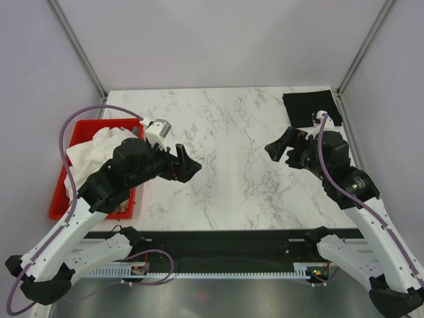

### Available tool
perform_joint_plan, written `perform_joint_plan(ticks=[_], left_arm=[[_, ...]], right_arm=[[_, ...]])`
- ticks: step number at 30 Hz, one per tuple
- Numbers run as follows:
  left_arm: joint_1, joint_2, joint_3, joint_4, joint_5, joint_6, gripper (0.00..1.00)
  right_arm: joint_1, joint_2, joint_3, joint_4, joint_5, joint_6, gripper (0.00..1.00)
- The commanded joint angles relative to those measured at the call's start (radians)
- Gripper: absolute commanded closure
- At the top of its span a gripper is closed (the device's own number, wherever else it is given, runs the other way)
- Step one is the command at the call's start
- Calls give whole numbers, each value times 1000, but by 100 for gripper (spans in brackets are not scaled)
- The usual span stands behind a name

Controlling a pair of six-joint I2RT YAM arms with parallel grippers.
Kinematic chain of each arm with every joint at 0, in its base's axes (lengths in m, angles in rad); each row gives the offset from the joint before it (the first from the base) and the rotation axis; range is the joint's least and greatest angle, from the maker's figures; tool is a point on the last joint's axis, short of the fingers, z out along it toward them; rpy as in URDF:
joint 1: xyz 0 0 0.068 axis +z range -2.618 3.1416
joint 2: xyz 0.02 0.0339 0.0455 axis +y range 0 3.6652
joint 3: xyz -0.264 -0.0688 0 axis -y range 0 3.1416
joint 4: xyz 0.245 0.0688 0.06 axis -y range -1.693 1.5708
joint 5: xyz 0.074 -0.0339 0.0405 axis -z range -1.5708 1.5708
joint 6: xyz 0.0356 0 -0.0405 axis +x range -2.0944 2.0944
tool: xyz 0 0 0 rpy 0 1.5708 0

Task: Fold and stack the t-shirts
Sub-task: Grab the tshirt from the pile

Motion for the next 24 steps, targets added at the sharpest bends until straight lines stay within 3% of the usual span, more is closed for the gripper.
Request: perform_joint_plan(ticks=[1, 5, 8, 12, 15, 21, 24], left_arm=[[3, -10, 24, -17, -114, -12, 0], [19, 68, 102, -115, -257, -3, 0], [108, 134, 179, -206, -385, 1, 1], [385, 236, 225, -266, -474, -54, 1], [523, 278, 227, -272, -586, -89, 2], [823, 434, 259, -264, -576, -75, 5], [857, 488, 225, -249, -562, -135, 6]], right_arm=[[-1, -17, 15, 1, 13, -6, 2], [-1, -28, -7, 4, 10, -6, 2], [-1, -43, -45, 38, 4, -21, 2], [1, -41, -70, 84, -65, -32, 2], [1, -28, -53, 104, -126, -42, 2], [1, -80, -86, 167, -147, -53, 2], [1, -101, -106, 178, -151, -68, 2]])
